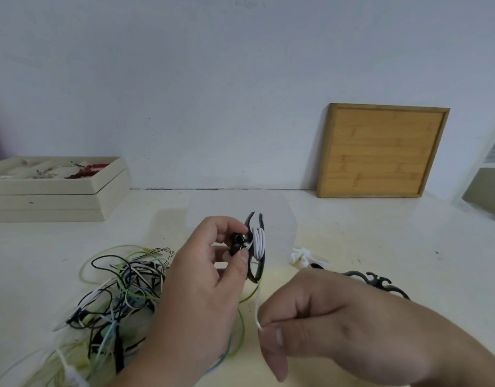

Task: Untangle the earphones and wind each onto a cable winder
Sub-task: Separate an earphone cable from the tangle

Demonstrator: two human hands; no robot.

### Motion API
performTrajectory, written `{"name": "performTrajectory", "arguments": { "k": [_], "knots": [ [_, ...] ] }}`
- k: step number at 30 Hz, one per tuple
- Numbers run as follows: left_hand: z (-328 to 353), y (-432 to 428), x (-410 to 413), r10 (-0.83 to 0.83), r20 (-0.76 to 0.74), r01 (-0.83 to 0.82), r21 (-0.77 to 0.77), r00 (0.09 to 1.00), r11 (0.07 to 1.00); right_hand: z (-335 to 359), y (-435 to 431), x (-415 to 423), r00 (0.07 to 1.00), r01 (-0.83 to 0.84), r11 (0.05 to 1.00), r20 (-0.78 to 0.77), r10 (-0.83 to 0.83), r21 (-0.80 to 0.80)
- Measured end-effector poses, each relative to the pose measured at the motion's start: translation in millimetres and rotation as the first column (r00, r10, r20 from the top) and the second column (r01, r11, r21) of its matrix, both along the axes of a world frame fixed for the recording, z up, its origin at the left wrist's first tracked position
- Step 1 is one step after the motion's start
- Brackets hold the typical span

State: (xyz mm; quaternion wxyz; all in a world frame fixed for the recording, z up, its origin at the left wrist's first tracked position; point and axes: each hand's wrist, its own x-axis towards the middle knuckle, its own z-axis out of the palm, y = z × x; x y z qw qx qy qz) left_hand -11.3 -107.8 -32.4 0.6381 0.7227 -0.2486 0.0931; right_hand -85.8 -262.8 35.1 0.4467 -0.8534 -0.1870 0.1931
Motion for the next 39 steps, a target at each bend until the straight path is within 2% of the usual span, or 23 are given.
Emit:
{"name": "performTrajectory", "arguments": {
  "k": [4, 6, 8, 9, 11, 13, 14, 17, 19, 22, 26, 29, 31, 36, 39],
  "knots": [
    [1, 0, -4, 0.015, 0.027, -0.016, 0.023, 1.000, 1.000, 2, -2, 0, 1.000, 0.004, 0.996, -0.004, -0.004, 0.085],
    [0, 1, -4, 0.013, 0.092, -0.020, 0.082, 0.996, 0.996, 2, -3, 0, 1.000, 0.025, 0.992, 0.003, -0.025, 0.122],
    [2, 2, -5, 0.029, 0.145, -0.051, 0.152, 0.989, 0.987, 4, -3, 0, 1.000, 0.026, 0.992, -0.014, -0.025, 0.126],
    [1, 1, -5, 0.037, 0.118, -0.053, 0.137, 0.992, 0.989, 6, -2, -1, 0.999, 0.015, 0.994, -0.036, -0.012, 0.106],
    [5, -1, -6, -0.014, -0.093, 0.011, -0.033, 0.996, 0.999, 9, 0, -1, 0.995, -0.019, 1.000, -0.095, 0.022, 0.023],
    [12, -2, -6, -0.171, -0.338, 0.071, -0.291, 0.925, 0.954, 9, 1, -2, 0.990, -0.026, 0.998, -0.138, 0.018, -0.058],
    [15, -1, -5, -0.257, -0.405, 0.086, -0.395, 0.877, 0.915, 10, 1, -2, 0.989, -0.025, 0.995, -0.148, 0.011, -0.094],
    [21, 4, -1, -0.456, -0.496, 0.092, -0.597, 0.739, 0.797, 13, 0, -3, 0.989, 0.008, 0.968, -0.144, -0.045, -0.249],
    [26, 5, -3, -0.512, -0.508, 0.095, -0.640, 0.693, 0.763, 10, 2, -3, 0.988, 0.048, 0.938, -0.122, -0.095, -0.344],
    [26, 3, -6, -0.534, -0.506, 0.134, -0.629, 0.678, 0.766, 4, 10, -10, 0.981, 0.161, 0.935, -0.052, -0.187, -0.315],
    [24, 0, -8, -0.460, -0.497, 0.128, -0.566, 0.736, 0.815, 7, 13, -12, 0.981, 0.146, 0.930, -0.069, -0.179, -0.337],
    [21, -2, -8, -0.379, -0.469, 0.115, -0.498, 0.798, 0.860, 13, 8, -7, 0.991, 0.010, 0.973, -0.129, -0.040, -0.229],
    [16, -2, -7, -0.331, -0.436, 0.115, -0.452, 0.837, 0.885, 10, 4, -4, 0.996, -0.019, 0.991, -0.086, 0.008, -0.134],
    [9, -1, -2, -0.261, -0.309, 0.147, -0.349, 0.914, 0.925, 4, -4, 1, 0.999, -0.042, 0.999, -0.021, 0.042, 0.003],
    [9, 1, -2, -0.218, -0.188, 0.175, -0.222, 0.958, 0.959, 3, -8, 3, 1.000, -0.019, 0.994, 0.027, 0.016, 0.108]
  ]
}}
